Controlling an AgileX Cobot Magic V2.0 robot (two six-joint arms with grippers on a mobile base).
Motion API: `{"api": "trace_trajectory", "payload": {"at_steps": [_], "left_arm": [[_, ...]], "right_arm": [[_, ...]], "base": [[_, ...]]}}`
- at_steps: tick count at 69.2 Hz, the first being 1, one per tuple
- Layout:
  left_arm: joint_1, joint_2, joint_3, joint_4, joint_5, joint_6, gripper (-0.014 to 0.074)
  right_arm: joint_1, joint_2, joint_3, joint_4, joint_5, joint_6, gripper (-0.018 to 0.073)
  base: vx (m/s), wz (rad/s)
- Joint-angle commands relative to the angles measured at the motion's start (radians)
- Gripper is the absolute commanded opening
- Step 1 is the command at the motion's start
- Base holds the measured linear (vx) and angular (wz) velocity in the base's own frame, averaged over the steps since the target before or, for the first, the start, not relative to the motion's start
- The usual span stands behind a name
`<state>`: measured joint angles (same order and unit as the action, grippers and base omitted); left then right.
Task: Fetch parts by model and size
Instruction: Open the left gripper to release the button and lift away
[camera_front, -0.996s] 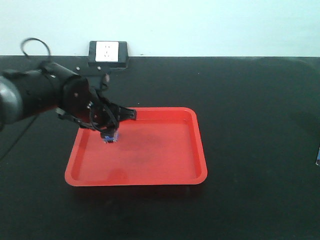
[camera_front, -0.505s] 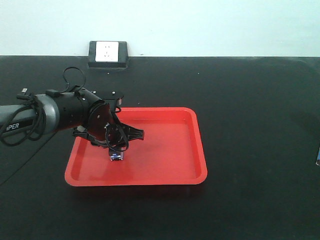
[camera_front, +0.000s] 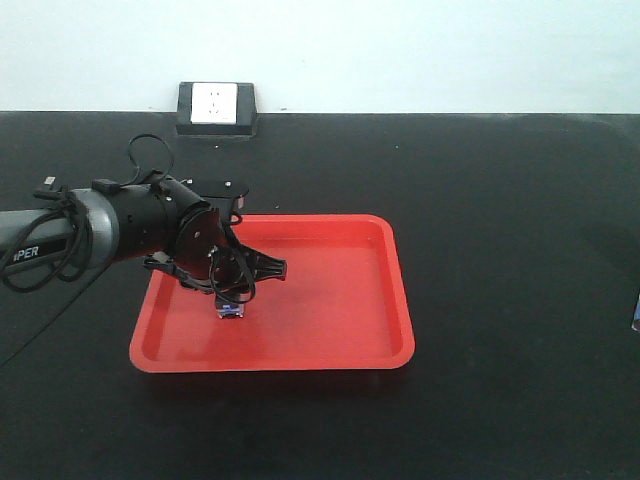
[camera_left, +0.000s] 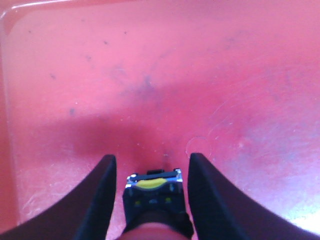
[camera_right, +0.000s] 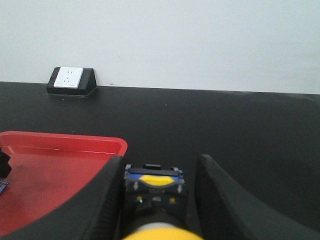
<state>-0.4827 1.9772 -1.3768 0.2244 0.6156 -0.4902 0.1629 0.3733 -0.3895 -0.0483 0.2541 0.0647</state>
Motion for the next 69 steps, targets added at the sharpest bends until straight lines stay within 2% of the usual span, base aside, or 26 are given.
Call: {"api": "trace_trajectory", "payload": {"at_steps": [1,7,27,36,51,60,69], "left_arm": [[-0.003,-0.054,-0.03,0.011,-0.02,-0.011,0.0097],[-0.003,-0.054,-0.03,0.011,-0.007,-0.005,0.018],[-0.003,-0.081,-0.03,0.011,0.015,-0.004,0.0587],[-0.003,-0.13,-0.03,0.015,0.015,-0.003,0.0696],[-0.002,-0.266,-0.03,0.113,0.069,-0.003,0.0708],[-0.002,-0.362,-0.021,0.208,0.136,-0.002,0.0667],[-0.002,-0.474,0.042,0.29,0.139,-0.008,0.0607]], "right_arm": [[-0.002,0.006,-0.027,-0.004,-0.077,-0.006,-0.0005],[-0.002,0.006,-0.027,-0.004,-0.077,-0.006,-0.0005],[-0.002,0.006,-0.027,-0.004,-0.077,-0.006,-0.0005],[-0.002,0.006,-0.027,-0.004,-0.077,-0.006,-0.0005],[-0.002,0.006,-0.027,-0.004,-0.077,-0.006,-0.0005],[-0.002,0.006,-0.027,-0.004,-0.077,-0.006,-0.0005],[-0.002,0.006,-0.027,-0.004,-0.077,-0.006,-0.0005]], "base": [[0.0,0.0],[0.0,0.0],[0.0,0.0],[0.0,0.0],[0.0,0.0],[0.0,0.0],[0.0,0.0]]}}
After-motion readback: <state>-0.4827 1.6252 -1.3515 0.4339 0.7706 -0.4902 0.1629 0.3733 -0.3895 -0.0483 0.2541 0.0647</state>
